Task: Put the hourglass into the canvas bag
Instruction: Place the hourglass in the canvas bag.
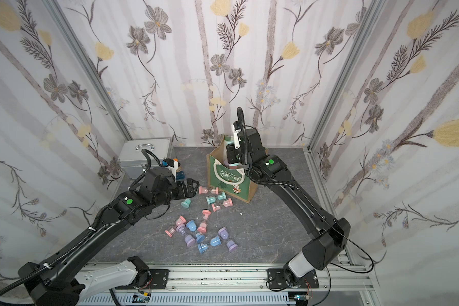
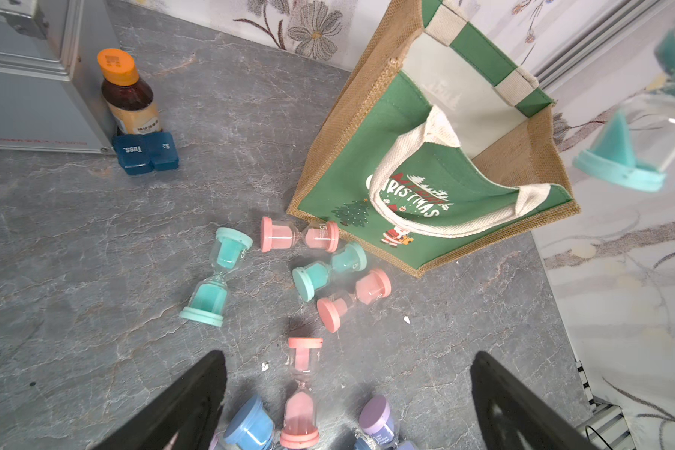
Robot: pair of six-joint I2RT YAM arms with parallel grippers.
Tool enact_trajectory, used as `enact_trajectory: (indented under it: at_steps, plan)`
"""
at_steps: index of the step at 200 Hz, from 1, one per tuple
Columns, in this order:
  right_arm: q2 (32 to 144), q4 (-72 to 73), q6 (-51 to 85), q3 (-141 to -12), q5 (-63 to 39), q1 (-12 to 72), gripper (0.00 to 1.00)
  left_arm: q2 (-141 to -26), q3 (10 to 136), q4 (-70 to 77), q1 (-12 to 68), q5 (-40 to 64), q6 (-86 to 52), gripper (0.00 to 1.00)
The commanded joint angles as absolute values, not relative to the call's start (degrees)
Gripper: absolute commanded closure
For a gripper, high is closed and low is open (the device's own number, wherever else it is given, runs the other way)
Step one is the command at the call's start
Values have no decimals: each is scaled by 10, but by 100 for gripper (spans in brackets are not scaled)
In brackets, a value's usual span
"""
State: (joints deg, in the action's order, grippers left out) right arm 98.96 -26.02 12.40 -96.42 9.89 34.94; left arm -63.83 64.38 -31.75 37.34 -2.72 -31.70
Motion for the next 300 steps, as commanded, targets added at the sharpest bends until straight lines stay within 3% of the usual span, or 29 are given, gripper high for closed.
enact_trajectory:
  at_steps: [1, 58, 169, 233, 300]
  plan:
    - [1021, -237, 126, -989, 147, 336, 78, -652, 654, -282, 373, -18, -313, 0]
    - [1134, -219, 78, -1038, 190, 328, 78, -691, 658, -248, 373, -15, -323, 0]
    - [1272, -225, 62, -1049, 118, 313, 76, -701, 635, -228, 373, -35, -331, 0]
    - [1270, -222, 71, -1050, 107, 314, 51, -694, 631, -240, 373, -36, -333, 0]
    - [1191, -238, 87, -1045, 66, 319, 37, -688, 634, -252, 373, -30, -337, 0]
